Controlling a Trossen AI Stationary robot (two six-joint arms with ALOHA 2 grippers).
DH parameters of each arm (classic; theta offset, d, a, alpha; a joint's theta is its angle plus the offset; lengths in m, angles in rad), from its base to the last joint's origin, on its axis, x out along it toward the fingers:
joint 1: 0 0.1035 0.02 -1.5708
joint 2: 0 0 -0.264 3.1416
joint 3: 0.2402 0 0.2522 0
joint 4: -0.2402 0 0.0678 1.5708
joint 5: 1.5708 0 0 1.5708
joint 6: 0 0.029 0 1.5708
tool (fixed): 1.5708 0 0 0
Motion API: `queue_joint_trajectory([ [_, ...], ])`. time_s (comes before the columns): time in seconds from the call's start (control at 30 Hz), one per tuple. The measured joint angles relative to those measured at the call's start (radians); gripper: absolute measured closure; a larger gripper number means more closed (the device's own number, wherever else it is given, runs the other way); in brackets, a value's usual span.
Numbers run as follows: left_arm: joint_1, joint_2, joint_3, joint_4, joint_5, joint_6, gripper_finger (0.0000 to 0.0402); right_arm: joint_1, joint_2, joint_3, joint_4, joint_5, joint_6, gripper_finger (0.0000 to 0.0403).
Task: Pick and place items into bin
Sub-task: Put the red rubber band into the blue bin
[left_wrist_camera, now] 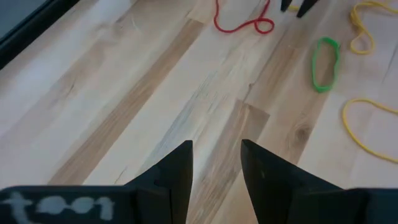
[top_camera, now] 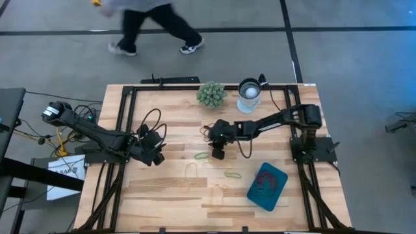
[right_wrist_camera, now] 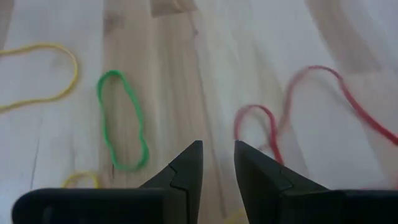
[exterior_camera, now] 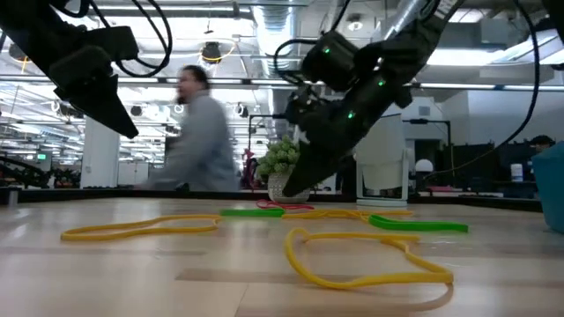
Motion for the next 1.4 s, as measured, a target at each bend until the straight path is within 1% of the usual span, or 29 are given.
queue_joint_trajectory([
  [0.17, 0.000, 0.000, 0.000, -0.001, 0.004, -0.014, 0.0276, -0.008, 0.054, 0.064, 0.009, 0.028, -0.013, 0.0316],
  [0.3, 0.000, 0.000, 0.000, -0.001, 0.019, -0.047, 0.0276, -0.034, 0.060, 0.095, 0.003, 0.033, -0.014, 0.0316],
  [0.43, 0.000, 0.000, 0.000, -0.004, 0.023, -0.052, 0.0276, -0.057, 0.045, 0.097, -0.006, 0.033, -0.030, 0.0316],
  [0.67, 0.000, 0.000, 0.000, -0.004, 0.023, -0.052, 0.0276, -0.076, 0.058, 0.095, -0.102, 0.026, -0.030, 0.0316],
  [1.0, 0.000, 0.000, 0.000, -0.004, 0.023, -0.052, 0.0276, -0.073, 0.059, 0.096, -0.084, 0.029, -0.030, 0.0316],
  [1.23, 0.000, 0.000, 0.000, -0.004, 0.021, -0.047, 0.0276, -0.072, 0.124, 0.101, -0.019, 0.029, -0.029, 0.0316],
  [1.4, 0.000, 0.000, 0.000, -0.009, 0.019, -0.047, 0.0276, -0.074, 0.130, 0.101, -0.009, 0.030, -0.029, 0.0318],
])
